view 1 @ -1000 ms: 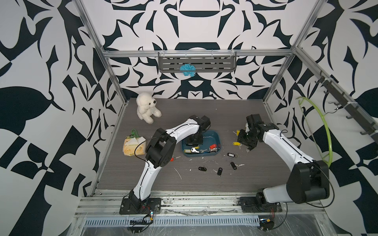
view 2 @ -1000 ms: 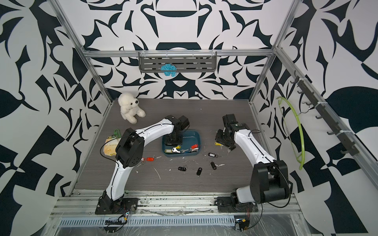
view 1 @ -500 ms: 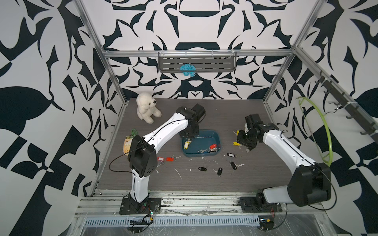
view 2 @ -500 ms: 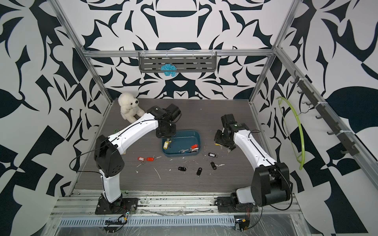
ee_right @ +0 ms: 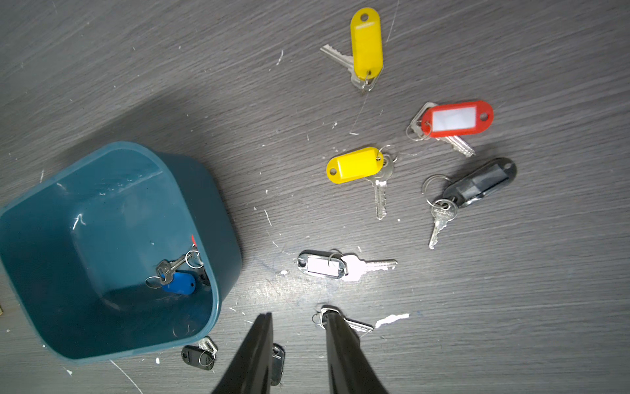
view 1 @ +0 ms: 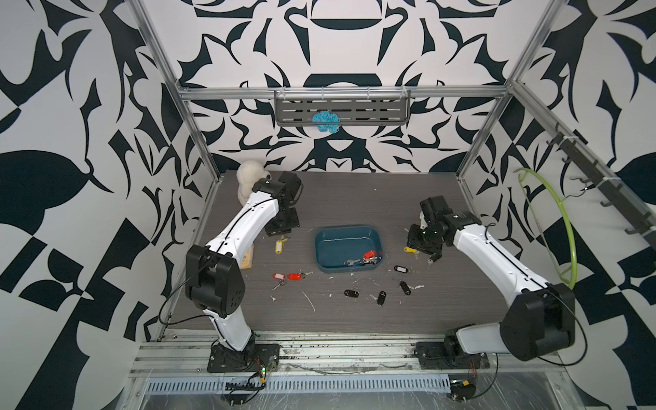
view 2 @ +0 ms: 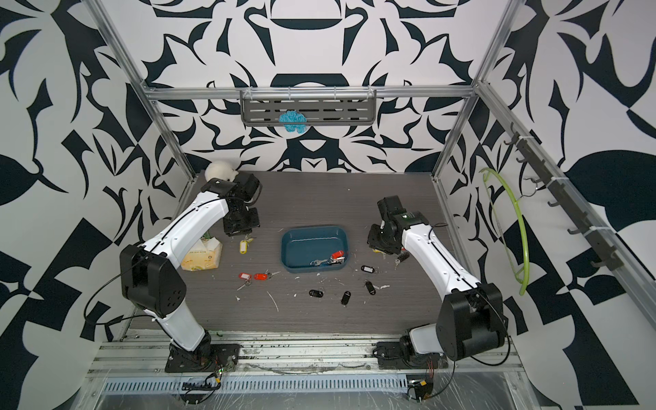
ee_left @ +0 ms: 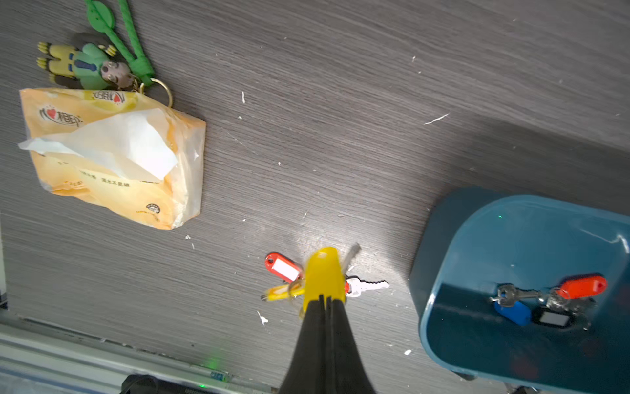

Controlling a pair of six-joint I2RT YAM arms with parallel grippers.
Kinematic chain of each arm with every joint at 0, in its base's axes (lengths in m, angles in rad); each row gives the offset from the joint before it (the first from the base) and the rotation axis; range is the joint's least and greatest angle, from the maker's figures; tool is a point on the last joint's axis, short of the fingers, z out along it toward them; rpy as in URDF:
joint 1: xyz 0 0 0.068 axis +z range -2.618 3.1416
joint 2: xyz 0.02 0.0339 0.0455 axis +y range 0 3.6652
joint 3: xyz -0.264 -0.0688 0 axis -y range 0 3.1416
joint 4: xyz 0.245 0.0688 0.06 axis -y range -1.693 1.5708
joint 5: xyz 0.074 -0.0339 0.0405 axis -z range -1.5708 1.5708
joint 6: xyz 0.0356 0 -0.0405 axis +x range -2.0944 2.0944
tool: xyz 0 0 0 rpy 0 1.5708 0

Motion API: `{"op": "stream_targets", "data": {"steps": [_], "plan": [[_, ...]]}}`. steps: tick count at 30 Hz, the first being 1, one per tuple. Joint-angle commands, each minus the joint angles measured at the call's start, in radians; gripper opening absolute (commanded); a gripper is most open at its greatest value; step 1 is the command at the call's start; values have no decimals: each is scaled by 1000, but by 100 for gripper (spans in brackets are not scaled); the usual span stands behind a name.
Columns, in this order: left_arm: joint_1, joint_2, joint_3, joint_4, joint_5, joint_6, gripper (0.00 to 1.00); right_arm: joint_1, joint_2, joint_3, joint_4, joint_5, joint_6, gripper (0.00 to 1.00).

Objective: Take the keys out of the storage box
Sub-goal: Place the key in the storage box.

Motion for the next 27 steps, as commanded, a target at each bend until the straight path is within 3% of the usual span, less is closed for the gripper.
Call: {"op": "stream_targets", "data": {"steps": [1, 27], "plan": [[2, -11, -30, 14, 21, 16, 0, 14, 2, 29, -16, 19, 16, 32], [2, 99, -89, 136, 152, -17, 0, 47, -16, -38, 3, 23, 46, 32]]}}
